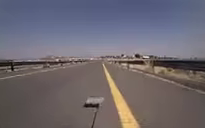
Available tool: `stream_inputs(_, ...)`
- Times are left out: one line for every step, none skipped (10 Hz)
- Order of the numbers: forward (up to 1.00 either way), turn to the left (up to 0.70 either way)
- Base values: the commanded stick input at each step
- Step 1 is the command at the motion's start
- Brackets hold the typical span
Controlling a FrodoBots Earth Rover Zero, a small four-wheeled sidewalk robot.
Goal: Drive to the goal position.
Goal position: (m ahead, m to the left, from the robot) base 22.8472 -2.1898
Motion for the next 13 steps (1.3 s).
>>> stream_inputs(1.00,0.14)
stream_inputs(1.00,-0.01)
stream_inputs(1.00,-0.01)
stream_inputs(1.00,-0.01)
stream_inputs(1.00,-0.01)
stream_inputs(1.00,-0.01)
stream_inputs(1.00,-0.01)
stream_inputs(1.00,-0.01)
stream_inputs(1.00,-0.01)
stream_inputs(1.00,-0.01)
stream_inputs(1.00,-0.01)
stream_inputs(1.00,-0.01)
stream_inputs(1.00,-0.01)
